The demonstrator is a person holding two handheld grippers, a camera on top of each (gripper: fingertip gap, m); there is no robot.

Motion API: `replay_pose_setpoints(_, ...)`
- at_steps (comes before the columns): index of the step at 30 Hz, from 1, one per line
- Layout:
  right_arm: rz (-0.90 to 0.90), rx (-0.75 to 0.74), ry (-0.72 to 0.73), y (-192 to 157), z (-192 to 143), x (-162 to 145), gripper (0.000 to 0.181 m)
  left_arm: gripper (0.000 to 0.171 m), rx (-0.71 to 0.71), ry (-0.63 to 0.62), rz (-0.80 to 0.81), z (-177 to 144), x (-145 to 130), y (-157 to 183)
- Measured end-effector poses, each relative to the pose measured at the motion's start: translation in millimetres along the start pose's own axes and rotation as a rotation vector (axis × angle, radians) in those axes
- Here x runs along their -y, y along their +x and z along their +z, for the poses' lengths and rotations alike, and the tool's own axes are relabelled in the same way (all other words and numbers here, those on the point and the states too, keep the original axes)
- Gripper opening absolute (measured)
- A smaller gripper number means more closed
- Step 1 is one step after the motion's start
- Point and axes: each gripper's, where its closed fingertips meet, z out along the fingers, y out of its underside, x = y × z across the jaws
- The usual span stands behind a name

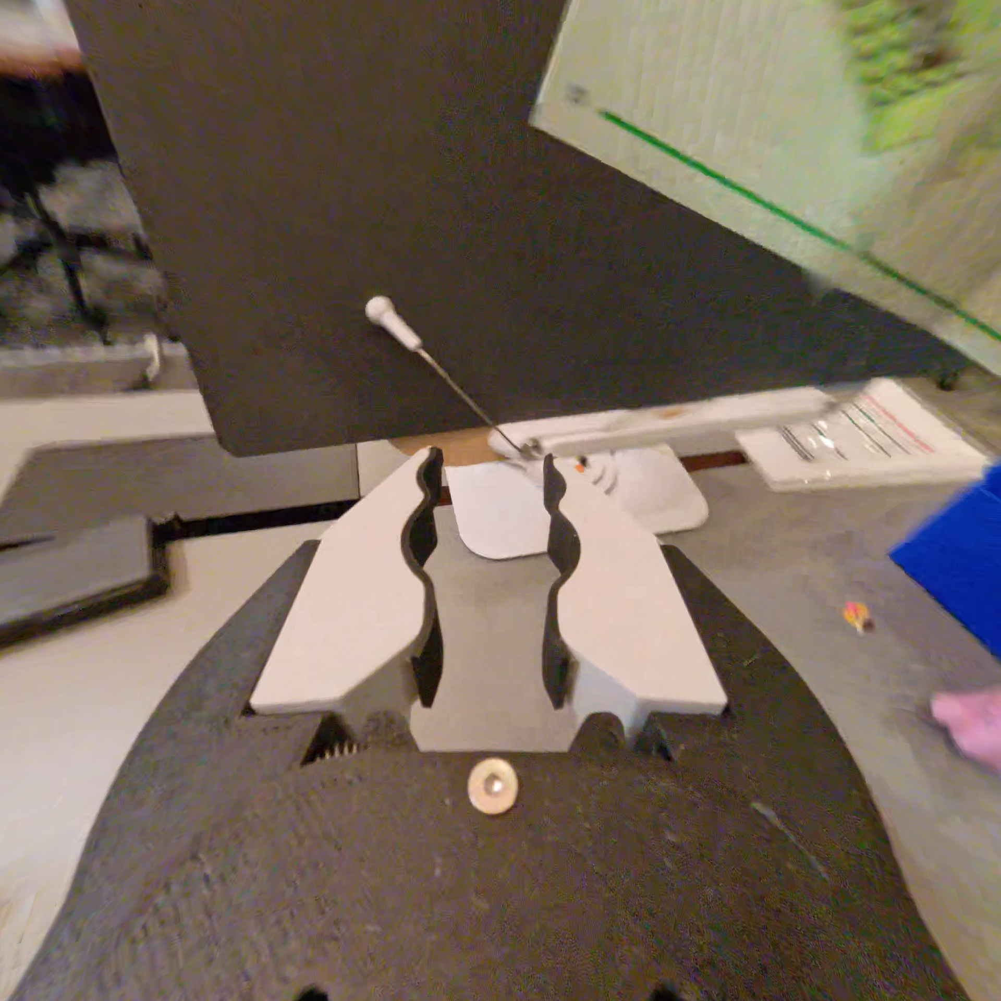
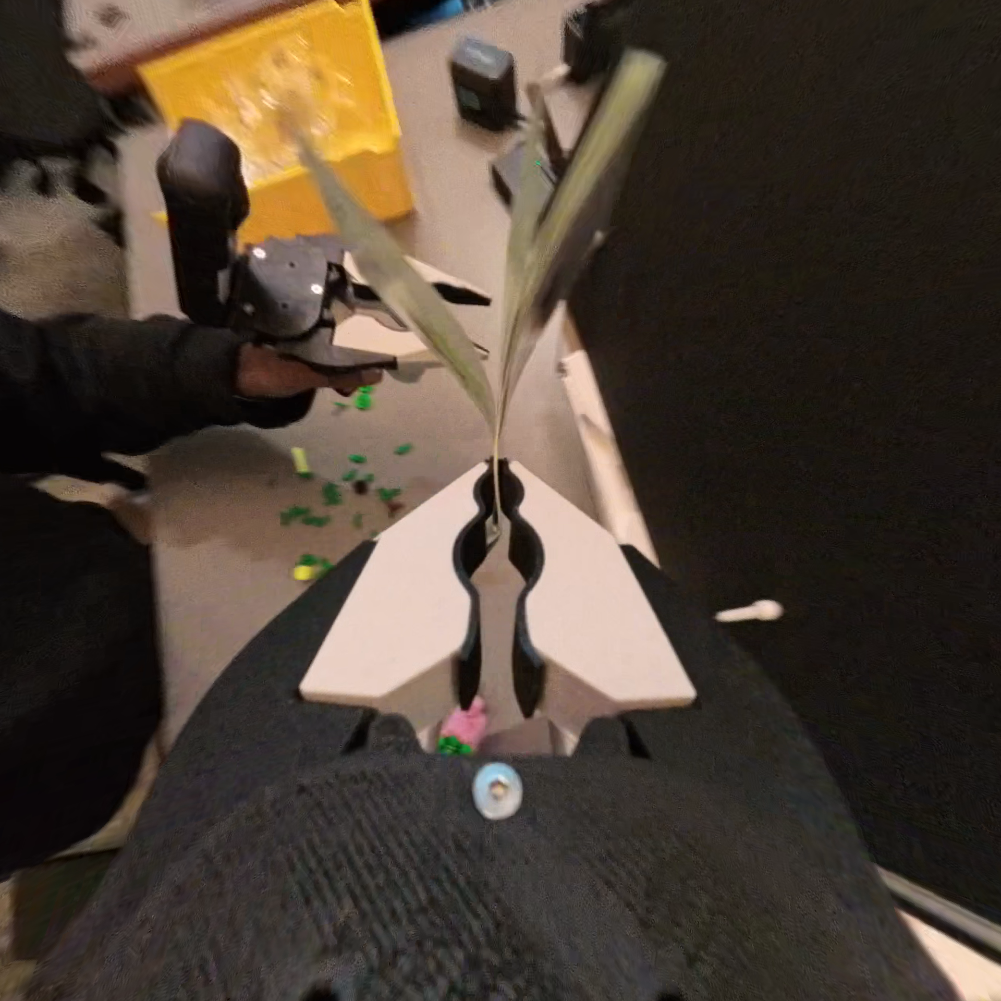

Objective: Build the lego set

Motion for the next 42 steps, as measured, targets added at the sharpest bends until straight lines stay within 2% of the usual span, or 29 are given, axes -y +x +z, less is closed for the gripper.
replay_pose_setpoints(3,-0.037,-0.017,-0.100,35,24,24,0.000,0.043,-0.033,-0.036,-0.184,47,2,-14)
replay_pose_setpoints(4,-0.033,-0.011,-0.127,43,33,28,0.000,0.038,-0.022,-0.016,-0.219,52,4,-19)
replay_pose_setpoints(6,-0.066,0.005,-0.178,54,48,33,0.000,0.040,-0.023,0.049,-0.206,54,12,-23)
replay_pose_setpoints(7,-0.086,-0.002,-0.202,60,54,33,0.000,0.028,-0.013,0.055,-0.201,55,12,-26)
replay_pose_setpoints(8,-0.104,-0.012,-0.226,66,59,33,0.000,0.007,-0.058,0.070,-0.185,55,13,-21)
replay_pose_setpoints(14,-0.109,0.025,-0.222,82,84,41,0.000,0.002,-0.141,0.173,-0.251,44,12,-16)
replay_pose_setpoints(17,-0.106,0.079,-0.259,77,99,31,0.000,0.002,-0.106,0.214,-0.125,40,11,-9)
replay_pose_setpoints(21,-0.138,0.132,-0.376,70,114,6,0.000,0.004,-0.073,0.191,0.051,44,14,4)
replay_pose_setpoints(23,-0.152,0.128,-0.361,71,118,1,0.000,0.005,-0.052,0.171,0.089,44,15,5)
replay_pose_setpoints(24,-0.153,0.123,-0.338,72,119,2,0.000,0.011,-0.034,0.171,0.095,43,16,4)
replay_pose_setpoints(25,-0.150,0.119,-0.312,73,119,2,0.000,0.026,-0.015,0.187,0.101,39,19,4)
replay_pose_setpoints(27,-0.146,0.107,-0.254,74,117,5,0.003,0.035,-0.011,0.256,0.121,26,26,13)
replay_pose_setpoints(31,-0.137,0.063,-0.177,80,107,9,0.012,0.016,-0.154,0.364,0.259,6,29,76)
replay_pose_setpoints(32,-0.131,0.053,-0.159,80,103,10,0.017,0.010,-0.165,0.362,0.289,8,27,87)
replay_pose_setpoints(35,-0.121,-0.030,-0.068,84,81,14,0.035,0.010,-0.197,0.292,0.355,24,18,111)
replay_pose_setpoints(39,-0.132,-0.311,0.076,102,32,-2,0.041,0.010,-0.264,0.197,0.348,47,11,129)
replay_pose_setpoints(42,-0.118,-0.616,0.101,123,-1,-46,0.042,0.002,-0.306,0.176,0.455,52,11,137)
